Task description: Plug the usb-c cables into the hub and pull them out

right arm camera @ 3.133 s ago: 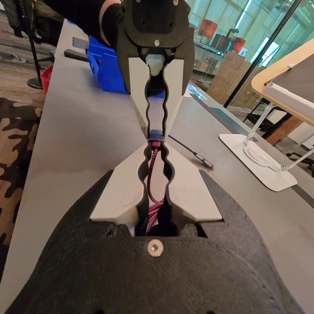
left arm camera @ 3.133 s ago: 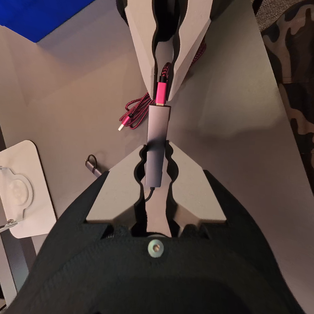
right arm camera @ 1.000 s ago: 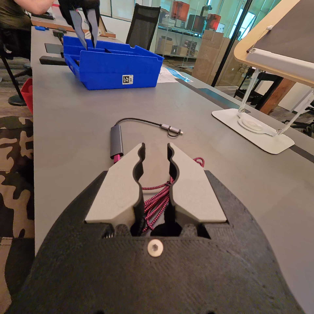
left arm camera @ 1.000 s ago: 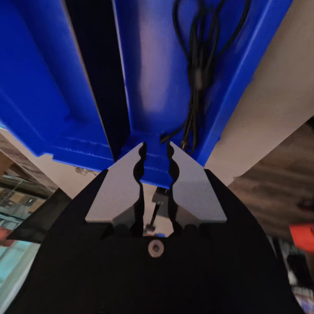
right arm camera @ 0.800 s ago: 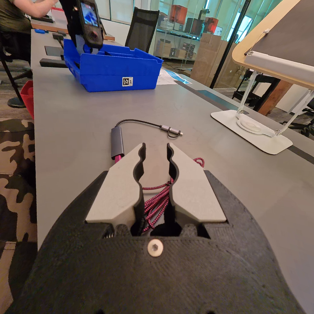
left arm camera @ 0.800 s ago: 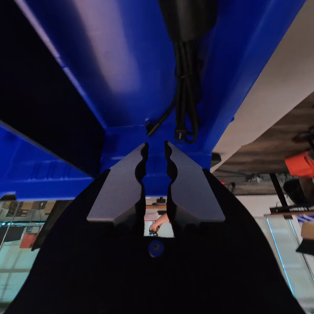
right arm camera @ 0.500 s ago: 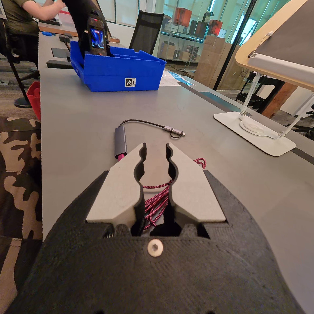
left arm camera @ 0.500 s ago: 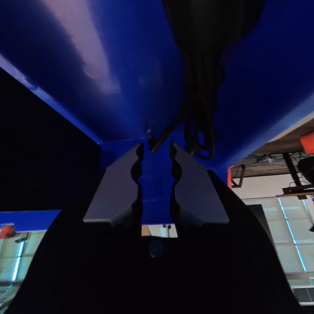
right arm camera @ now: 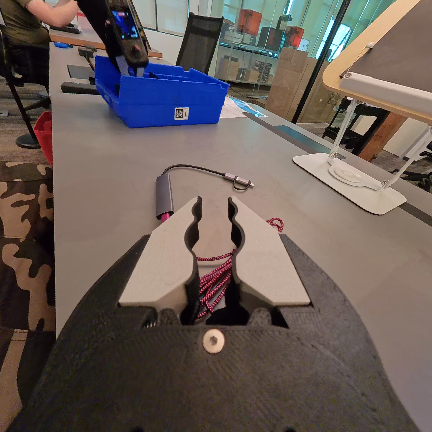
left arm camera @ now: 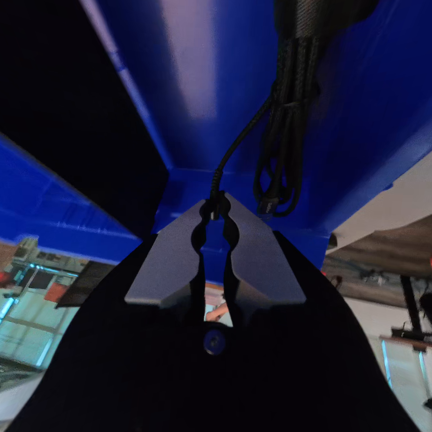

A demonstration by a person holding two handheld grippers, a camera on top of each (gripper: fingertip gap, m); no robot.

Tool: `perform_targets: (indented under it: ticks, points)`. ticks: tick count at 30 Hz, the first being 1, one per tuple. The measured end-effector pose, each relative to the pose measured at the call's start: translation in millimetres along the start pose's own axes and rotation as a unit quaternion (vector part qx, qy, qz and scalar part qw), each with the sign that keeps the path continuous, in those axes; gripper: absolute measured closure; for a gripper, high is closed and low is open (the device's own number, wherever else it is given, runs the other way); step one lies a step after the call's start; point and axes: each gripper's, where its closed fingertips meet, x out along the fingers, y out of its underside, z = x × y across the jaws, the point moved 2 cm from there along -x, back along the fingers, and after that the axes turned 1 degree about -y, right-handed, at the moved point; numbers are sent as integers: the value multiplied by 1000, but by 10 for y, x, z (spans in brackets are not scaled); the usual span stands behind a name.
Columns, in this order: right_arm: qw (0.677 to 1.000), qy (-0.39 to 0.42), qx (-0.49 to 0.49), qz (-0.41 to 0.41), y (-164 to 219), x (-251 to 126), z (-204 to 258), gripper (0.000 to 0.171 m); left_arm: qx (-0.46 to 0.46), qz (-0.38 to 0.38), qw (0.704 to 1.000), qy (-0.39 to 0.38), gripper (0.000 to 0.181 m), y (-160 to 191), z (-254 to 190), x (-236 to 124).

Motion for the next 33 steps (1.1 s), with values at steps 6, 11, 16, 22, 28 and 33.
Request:
perform_targets:
  ticks: [6,11,16,22,28,33]
  points:
    - [1000,-1,0,-1,-6,3,20,152,-156,-97,981,-66,177,162,164,-391]
    - [1000,0,-13,-1,-57,14,40,152,-231,-150,951,-137,177,324,302,-791]
    - [999,23,-43,-5,-246,-24,-12,152,-255,-170,925,-224,177,449,446,-1379]
    - [995,23,-93,-35,-890,56,63,152,-225,-196,897,-327,172,282,613,-2354]
    - [982,25,-158,-96,-1854,255,243,155,-139,-246,875,-393,176,-555,674,-3243]
    - [977,33,-180,-105,-2306,471,237,160,-57,-276,854,-436,177,-1514,600,-3621]
